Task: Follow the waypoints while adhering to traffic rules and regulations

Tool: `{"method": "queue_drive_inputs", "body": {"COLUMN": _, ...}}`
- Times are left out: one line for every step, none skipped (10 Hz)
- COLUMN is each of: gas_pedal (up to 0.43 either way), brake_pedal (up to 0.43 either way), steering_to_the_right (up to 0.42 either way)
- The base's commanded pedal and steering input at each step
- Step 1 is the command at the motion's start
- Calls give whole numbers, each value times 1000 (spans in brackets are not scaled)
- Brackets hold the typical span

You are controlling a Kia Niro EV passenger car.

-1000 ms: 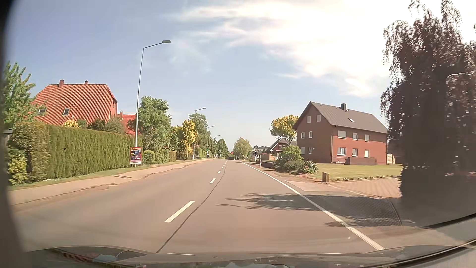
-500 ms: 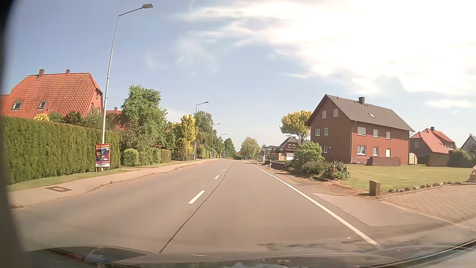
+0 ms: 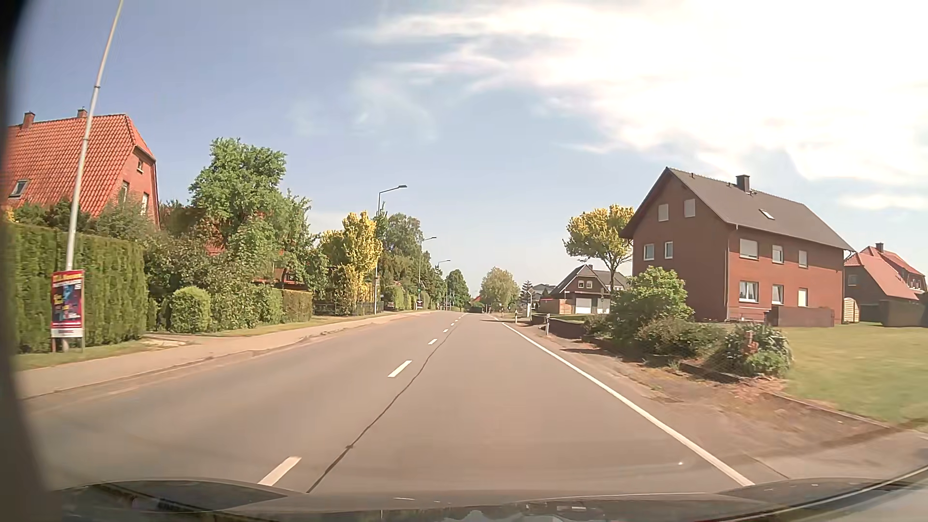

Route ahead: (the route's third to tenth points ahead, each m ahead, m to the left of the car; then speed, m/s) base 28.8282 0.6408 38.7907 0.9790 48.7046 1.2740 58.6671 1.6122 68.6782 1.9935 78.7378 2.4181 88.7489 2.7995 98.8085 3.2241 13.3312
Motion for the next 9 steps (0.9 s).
{"method": "queue_drive_inputs", "body": {"gas_pedal": 177, "brake_pedal": 0, "steering_to_the_right": -9}}
{"method": "queue_drive_inputs", "body": {"gas_pedal": 177, "brake_pedal": 0, "steering_to_the_right": -7}}
{"method": "queue_drive_inputs", "body": {"gas_pedal": 177, "brake_pedal": 0, "steering_to_the_right": -7}}
{"method": "queue_drive_inputs", "body": {"gas_pedal": 177, "brake_pedal": 0, "steering_to_the_right": -7}}
{"method": "queue_drive_inputs", "body": {"gas_pedal": 177, "brake_pedal": 0, "steering_to_the_right": -7}}
{"method": "queue_drive_inputs", "body": {"gas_pedal": 189, "brake_pedal": 0, "steering_to_the_right": -6}}
{"method": "queue_drive_inputs", "body": {"gas_pedal": 189, "brake_pedal": 0, "steering_to_the_right": -6}}
{"method": "queue_drive_inputs", "body": {"gas_pedal": 189, "brake_pedal": 0, "steering_to_the_right": -6}}
{"method": "queue_drive_inputs", "body": {"gas_pedal": 189, "brake_pedal": 0, "steering_to_the_right": -6}}
